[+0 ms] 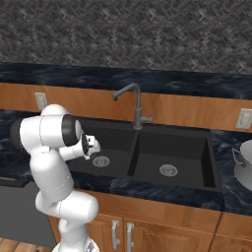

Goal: Place the mug in the left basin and the pot in the right basin of the sink.

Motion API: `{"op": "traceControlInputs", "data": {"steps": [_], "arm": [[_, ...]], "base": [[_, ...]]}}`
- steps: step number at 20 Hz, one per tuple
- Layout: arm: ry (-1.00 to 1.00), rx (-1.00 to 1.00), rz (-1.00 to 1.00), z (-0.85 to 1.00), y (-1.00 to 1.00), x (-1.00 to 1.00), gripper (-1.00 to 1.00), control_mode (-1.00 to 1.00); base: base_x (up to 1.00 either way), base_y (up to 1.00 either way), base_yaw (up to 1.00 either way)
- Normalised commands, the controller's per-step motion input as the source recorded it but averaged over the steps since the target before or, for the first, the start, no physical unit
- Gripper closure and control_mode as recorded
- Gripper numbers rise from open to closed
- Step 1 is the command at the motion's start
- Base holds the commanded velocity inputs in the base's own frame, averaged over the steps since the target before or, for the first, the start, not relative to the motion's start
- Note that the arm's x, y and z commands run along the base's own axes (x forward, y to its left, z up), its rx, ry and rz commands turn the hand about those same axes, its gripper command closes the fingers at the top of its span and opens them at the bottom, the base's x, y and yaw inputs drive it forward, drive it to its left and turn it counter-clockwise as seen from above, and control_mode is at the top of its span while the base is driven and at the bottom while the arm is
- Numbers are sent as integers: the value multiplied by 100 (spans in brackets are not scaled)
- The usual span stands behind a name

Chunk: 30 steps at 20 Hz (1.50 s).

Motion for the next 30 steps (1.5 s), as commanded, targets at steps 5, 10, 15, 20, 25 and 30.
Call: {"op": "traceControlInputs", "data": {"steps": [5,10,15,20,25,30], "arm": [[0,-4,0,-25,-3,14,100,-100],[0,-2,0,-26,-8,16,100,-100],[0,0,0,-31,-11,23,100,-100],[0,0,0,-28,-15,30,100,-100],[0,0,0,-30,-12,38,100,-100],[0,0,0,-33,-5,43,100,-100]], "base": [[0,0,0],[0,0,0],[0,0,0],[0,0,0],[0,0,0],[0,0,0]]}}
